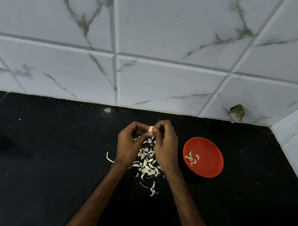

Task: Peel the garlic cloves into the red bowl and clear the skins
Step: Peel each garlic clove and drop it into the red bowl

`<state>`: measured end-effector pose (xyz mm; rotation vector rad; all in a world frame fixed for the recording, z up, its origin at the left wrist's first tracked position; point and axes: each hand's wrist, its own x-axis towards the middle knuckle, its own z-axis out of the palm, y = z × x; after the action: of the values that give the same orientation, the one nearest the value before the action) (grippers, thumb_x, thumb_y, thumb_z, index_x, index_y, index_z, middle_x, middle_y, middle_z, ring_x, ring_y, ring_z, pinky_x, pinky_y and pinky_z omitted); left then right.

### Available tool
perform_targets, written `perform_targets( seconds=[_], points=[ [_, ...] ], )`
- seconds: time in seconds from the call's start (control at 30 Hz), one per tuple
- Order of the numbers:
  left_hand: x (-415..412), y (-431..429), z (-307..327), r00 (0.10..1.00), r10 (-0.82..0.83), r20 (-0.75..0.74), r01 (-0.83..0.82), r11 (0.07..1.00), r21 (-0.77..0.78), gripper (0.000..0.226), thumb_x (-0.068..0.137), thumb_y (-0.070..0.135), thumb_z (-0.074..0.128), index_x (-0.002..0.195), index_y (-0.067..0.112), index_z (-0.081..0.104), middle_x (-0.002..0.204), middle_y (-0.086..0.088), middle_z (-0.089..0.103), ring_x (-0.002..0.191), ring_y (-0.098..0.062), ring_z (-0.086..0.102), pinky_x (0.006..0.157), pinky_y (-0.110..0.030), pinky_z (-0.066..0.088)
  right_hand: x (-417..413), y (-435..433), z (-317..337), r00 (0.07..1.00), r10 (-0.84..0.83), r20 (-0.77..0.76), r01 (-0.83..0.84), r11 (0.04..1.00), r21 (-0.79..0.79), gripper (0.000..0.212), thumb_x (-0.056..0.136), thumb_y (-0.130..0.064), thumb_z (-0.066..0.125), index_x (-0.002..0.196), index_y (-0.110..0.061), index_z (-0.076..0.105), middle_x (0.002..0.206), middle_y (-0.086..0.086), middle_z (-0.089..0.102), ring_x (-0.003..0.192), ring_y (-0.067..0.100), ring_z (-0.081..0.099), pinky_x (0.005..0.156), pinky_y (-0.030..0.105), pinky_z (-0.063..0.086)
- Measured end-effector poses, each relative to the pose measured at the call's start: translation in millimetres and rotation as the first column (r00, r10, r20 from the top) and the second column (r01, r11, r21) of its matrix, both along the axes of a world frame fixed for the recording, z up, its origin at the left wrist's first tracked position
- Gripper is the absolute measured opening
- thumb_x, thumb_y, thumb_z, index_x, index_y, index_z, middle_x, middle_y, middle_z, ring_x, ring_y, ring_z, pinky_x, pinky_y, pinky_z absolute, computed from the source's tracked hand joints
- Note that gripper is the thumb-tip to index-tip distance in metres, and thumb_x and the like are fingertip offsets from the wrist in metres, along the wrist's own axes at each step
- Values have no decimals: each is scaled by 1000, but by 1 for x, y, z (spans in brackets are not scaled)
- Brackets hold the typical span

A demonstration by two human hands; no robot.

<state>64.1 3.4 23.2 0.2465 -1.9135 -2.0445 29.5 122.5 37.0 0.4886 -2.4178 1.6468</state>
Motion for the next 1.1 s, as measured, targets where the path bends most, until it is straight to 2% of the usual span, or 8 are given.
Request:
perform_targets(
  seconds=[0.1, 0.17, 0.33, 0.47, 0.63, 0.8, 0.97, 1.1],
  points=[
    [0, 0, 3, 1000, -20, -19, 20, 1000, 13, 23, 84, 7, 78, 102, 18, 71, 96, -4, 74, 91, -28, 72, 73, -44, 61, 1, 3, 2, 1000, -2, -13, 1, 997, -79, 14, 96, -6, 63, 100, -18, 57, 95, 1, 62, 88, 12, 62, 75, 20, 50],
    [-1, -2, 3, 999, -50, -18, 50, 998, 30, 26, 86, 7, 76, 110, 18, 71, 99, -6, 74, 93, -30, 71, 67, -39, 60, 1, 5, 3, 1000, 11, -14, -13, 990, -139, 22, 94, -3, 65, 106, -19, 55, 97, -1, 64, 90, 9, 65, 77, 16, 49],
    [-1, -2, 1, 994, -108, -22, 109, 993, 51, 26, 92, 6, 69, 116, 15, 71, 103, -7, 74, 93, -29, 72, 62, -42, 60, 2, 7, 5, 998, 54, -45, -60, 989, -135, 31, 94, 2, 64, 112, -18, 51, 101, 2, 63, 91, 10, 65, 81, 17, 50],
    [-1, -4, 0, 994, -107, 8, 106, 989, 102, 20, 90, 5, 72, 107, 16, 73, 100, -14, 72, 87, -32, 70, 58, -49, 56, 2, 9, 4, 995, 74, -69, -82, 989, -121, 29, 95, 1, 64, 114, -19, 53, 103, 0, 63, 96, 10, 64, 83, 18, 50],
    [1, -5, 0, 985, -171, 19, 160, 953, 258, 13, 86, 12, 74, 98, 16, 72, 86, -3, 66, 71, -10, 60, 48, -29, 54, 0, 11, -1, 994, 85, -64, -92, 989, -116, 20, 97, -3, 61, 111, -16, 67, 107, -5, 65, 105, 15, 64, 87, 25, 53],
    [3, -2, 3, 972, -232, 43, 185, 864, 468, 16, 86, 29, 70, 99, 20, 69, 86, 0, 61, 71, -8, 57, 52, -25, 52, 1, 7, -3, 992, 85, -89, -95, 989, -117, 12, 96, -3, 62, 101, -11, 70, 100, -3, 65, 98, 19, 65, 83, 36, 56],
    [0, -8, 5, 966, -230, 117, 106, 768, 632, 21, 88, 31, 64, 105, 19, 65, 83, 5, 57, 73, -4, 52, 63, -20, 49, 4, 6, -4, 996, 67, -51, -73, 990, -118, 9, 96, -3, 63, 97, -7, 72, 96, -1, 67, 96, 18, 66, 84, 41, 56],
    [2, -8, 6, 963, -243, 114, 113, 751, 650, 24, 84, 29, 65, 107, 21, 69, 81, 9, 58, 68, -2, 51, 62, -18, 47, 2, 7, 0, 998, 42, -43, -47, 992, -114, 9, 96, -9, 65, 102, -8, 72, 101, -1, 67, 97, 14, 66, 83, 29, 54]
  ],
)
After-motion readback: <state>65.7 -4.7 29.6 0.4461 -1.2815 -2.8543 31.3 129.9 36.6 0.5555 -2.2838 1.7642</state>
